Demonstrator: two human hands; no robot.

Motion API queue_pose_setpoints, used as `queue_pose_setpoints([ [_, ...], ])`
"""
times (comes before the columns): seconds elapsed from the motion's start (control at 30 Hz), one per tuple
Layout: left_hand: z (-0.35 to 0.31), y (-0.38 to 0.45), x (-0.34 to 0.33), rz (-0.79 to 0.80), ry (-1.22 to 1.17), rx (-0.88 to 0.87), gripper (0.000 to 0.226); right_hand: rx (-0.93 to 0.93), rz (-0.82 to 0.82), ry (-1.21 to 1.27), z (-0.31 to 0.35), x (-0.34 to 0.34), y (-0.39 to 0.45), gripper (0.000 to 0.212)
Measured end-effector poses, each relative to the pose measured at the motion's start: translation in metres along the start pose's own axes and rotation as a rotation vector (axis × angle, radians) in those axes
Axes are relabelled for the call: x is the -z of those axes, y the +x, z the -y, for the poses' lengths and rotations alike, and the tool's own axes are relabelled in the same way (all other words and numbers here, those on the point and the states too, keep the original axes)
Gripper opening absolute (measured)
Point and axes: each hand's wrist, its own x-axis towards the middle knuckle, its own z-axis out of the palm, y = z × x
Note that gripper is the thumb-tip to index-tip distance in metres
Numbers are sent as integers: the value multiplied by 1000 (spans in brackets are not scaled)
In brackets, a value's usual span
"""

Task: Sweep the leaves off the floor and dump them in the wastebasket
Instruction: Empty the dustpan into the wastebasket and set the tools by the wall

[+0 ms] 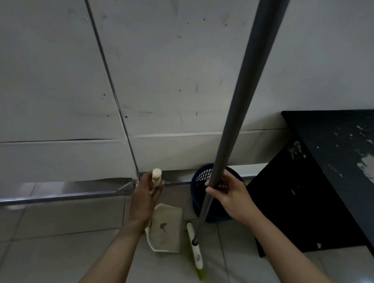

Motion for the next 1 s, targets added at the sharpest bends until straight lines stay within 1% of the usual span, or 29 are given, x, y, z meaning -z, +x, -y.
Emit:
queue_pose_setpoints([
  [0.1,3,11,0,24,39,-27,21,9,6,1,8,-4,10,35],
  [0.2,3,23,5,67,41,-31,21,17,2,-3,19,3,17,30],
  [0.3,9,36,12,74,50,-36,29,49,-3,-19,31,10,20,26],
  [0.4,14,46,16,73,73,-38,31,80,-17,-42,44,9,26,29],
  [0.53,17,68,19,74,128,-50,34,96,4,-79,56,0,37,32],
  [0.73,10,106,28,111,276,26,37,103,12,-53,71,-1,58,31],
  [0.8,6,120,24,103,267,48,37,130,1,-44,78,6,67,33],
  [0.93,-3,139,17,80,180,77,48,142,-28,-32,84,12,81,34],
  [1.0,-5,152,14,85,147,81,45,131,-22,-23,86,17,91,33],
])
